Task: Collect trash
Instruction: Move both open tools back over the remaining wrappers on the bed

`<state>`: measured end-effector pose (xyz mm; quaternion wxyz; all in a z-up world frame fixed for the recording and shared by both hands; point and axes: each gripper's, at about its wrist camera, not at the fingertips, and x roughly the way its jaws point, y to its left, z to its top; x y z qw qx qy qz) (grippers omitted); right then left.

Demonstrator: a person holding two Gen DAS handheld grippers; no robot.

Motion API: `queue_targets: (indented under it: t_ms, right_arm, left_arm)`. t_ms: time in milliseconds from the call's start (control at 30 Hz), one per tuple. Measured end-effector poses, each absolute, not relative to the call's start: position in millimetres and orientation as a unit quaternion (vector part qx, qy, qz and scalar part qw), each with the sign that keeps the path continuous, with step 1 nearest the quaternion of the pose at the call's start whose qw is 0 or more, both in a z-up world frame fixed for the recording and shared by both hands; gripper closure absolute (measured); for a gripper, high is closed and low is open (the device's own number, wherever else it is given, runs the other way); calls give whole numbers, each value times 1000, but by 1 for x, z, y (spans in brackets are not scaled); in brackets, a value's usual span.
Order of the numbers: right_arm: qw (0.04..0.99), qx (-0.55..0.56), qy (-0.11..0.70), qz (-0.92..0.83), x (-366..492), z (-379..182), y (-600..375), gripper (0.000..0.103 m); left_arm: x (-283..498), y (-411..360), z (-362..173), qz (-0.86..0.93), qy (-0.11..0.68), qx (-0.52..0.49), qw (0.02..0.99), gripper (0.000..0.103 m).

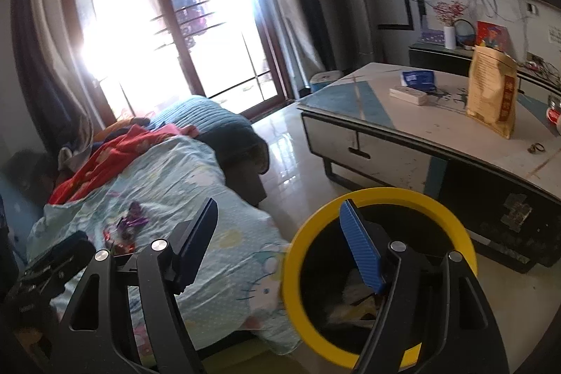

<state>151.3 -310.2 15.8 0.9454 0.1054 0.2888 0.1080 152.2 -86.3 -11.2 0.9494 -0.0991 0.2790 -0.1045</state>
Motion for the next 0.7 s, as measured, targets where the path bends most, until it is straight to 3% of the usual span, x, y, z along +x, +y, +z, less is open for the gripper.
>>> queue_targets:
  t_ms: [700]
  right_arm:
    - [922, 60, 311, 221, 144, 17, -212, 28]
  left_arm:
    - [129, 7, -14, -12, 269, -142, 953, 11]
